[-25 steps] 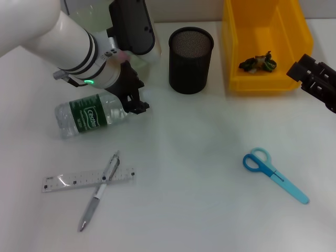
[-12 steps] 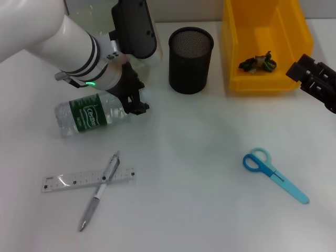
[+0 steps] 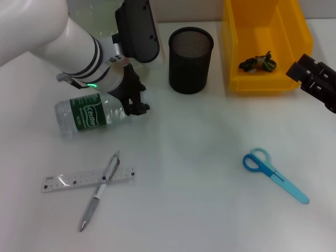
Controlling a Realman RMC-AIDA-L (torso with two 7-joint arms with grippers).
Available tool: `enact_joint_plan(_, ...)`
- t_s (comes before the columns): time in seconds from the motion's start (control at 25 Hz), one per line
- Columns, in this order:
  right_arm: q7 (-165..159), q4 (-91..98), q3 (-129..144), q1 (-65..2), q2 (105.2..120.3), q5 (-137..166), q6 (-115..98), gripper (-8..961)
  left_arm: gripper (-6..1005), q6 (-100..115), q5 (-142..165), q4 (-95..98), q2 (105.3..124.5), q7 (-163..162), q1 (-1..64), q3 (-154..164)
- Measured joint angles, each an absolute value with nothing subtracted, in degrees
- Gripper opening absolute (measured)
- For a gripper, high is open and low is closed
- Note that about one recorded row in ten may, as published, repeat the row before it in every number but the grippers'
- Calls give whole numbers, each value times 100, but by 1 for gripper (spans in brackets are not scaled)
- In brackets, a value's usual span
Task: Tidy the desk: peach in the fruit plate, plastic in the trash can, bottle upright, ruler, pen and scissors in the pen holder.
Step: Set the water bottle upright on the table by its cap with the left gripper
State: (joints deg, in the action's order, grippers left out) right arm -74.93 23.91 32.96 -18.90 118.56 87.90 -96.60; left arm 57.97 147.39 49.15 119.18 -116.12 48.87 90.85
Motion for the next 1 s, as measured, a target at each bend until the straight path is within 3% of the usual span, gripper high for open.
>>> enact_joint_plan(1.0,-7482,2409,3050,-1893,11869,8762,-9640,782,433,6459,14188,6458,11865,-11429,4218,8477)
